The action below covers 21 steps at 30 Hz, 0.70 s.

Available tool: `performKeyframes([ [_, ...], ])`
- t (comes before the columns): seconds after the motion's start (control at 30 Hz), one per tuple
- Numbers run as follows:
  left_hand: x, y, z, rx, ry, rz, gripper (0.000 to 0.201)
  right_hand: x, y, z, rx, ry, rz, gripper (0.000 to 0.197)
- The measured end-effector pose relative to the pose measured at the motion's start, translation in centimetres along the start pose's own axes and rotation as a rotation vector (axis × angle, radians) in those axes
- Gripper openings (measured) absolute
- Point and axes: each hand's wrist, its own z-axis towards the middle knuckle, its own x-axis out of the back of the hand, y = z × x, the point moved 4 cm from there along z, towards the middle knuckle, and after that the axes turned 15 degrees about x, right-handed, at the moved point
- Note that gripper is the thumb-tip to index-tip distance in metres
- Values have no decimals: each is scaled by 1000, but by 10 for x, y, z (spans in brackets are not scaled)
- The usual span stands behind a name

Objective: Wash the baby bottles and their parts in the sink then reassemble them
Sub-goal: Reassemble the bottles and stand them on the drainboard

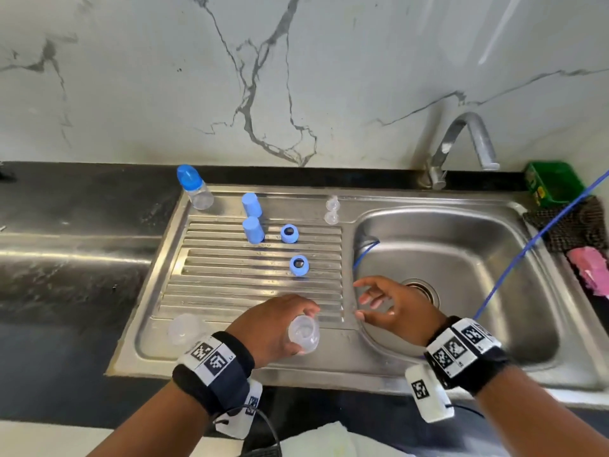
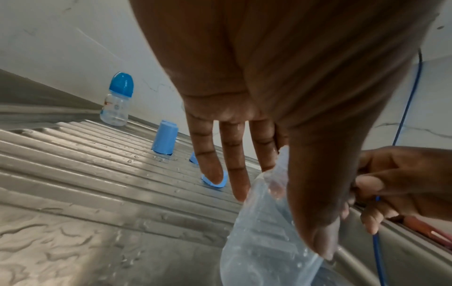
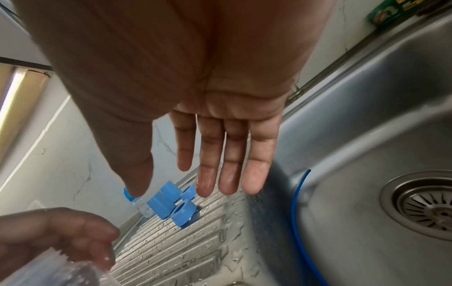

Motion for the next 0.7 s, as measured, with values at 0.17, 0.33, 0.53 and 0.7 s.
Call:
performKeyframes([
  [0.17, -9, -4, -3, 48, 7, 52, 74, 1, 1, 6, 32, -41, 11, 42],
  [0.33, -2, -12, -5, 55, -26, -33, 94, 7, -6, 22, 28, -60, -15, 37],
  [0.53, 61, -21, -8, 58, 256, -424, 66, -20, -12, 81, 117, -187, -200, 36],
  [0.7, 84, -30, 0, 75, 475, -452, 26, -58, -17, 140, 126, -273, -449, 49],
])
